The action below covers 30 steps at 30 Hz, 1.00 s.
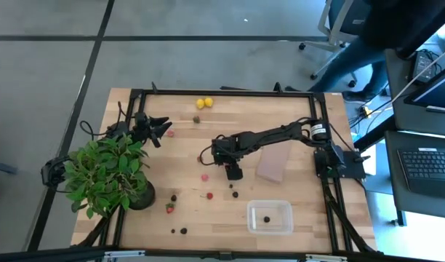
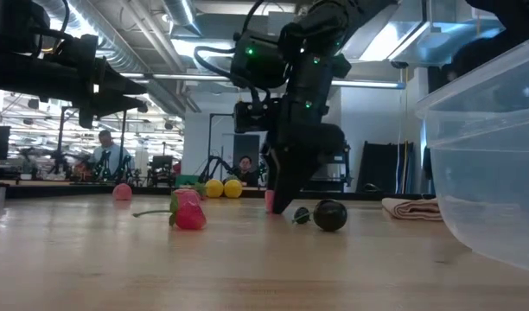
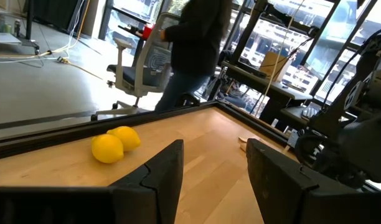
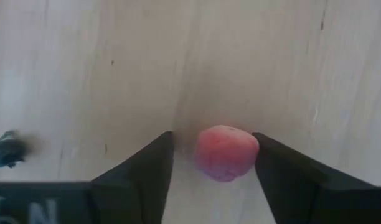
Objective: Pick and placing Produce into tupperware
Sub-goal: Put the peach into the transparent container
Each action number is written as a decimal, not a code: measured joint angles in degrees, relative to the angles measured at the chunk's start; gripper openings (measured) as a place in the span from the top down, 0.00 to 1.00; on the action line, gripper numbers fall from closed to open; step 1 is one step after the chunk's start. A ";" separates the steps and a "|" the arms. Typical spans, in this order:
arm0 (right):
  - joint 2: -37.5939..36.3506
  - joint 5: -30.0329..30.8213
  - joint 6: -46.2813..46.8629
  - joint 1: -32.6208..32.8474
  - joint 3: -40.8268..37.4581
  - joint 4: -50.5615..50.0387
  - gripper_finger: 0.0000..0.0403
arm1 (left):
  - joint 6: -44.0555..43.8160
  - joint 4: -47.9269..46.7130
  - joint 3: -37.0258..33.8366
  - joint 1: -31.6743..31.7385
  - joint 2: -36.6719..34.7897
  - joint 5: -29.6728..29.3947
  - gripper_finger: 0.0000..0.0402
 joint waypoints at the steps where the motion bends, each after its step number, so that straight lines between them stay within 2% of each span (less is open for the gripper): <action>1: 0.00 -0.04 0.02 0.00 0.00 -0.06 0.53 | -0.01 0.01 -0.01 -0.02 0.00 0.00 0.59; 7: -0.02 -0.05 0.06 0.01 0.05 -1.20 0.71 | 0.00 0.01 0.01 0.00 0.00 0.02 0.59; 10: -0.91 -1.45 1.46 -0.07 0.01 -5.56 0.76 | 0.00 -0.01 0.01 0.00 0.00 0.01 0.59; 15: -6.10 -6.15 5.07 0.28 -0.02 -11.28 0.78 | 0.00 0.01 -0.01 0.00 0.00 0.00 0.59; 21: -16.18 -6.48 14.00 4.04 0.02 -17.72 0.75 | 0.00 0.01 0.01 0.00 0.00 0.00 0.59; 24: -20.88 -4.58 19.45 8.12 0.04 -20.10 0.75 | 0.00 0.01 0.01 0.00 0.00 0.00 0.59; 30: -25.39 5.66 27.07 18.39 0.02 -23.90 0.76 | 0.46 0.00 0.00 -0.01 0.04 0.00 0.59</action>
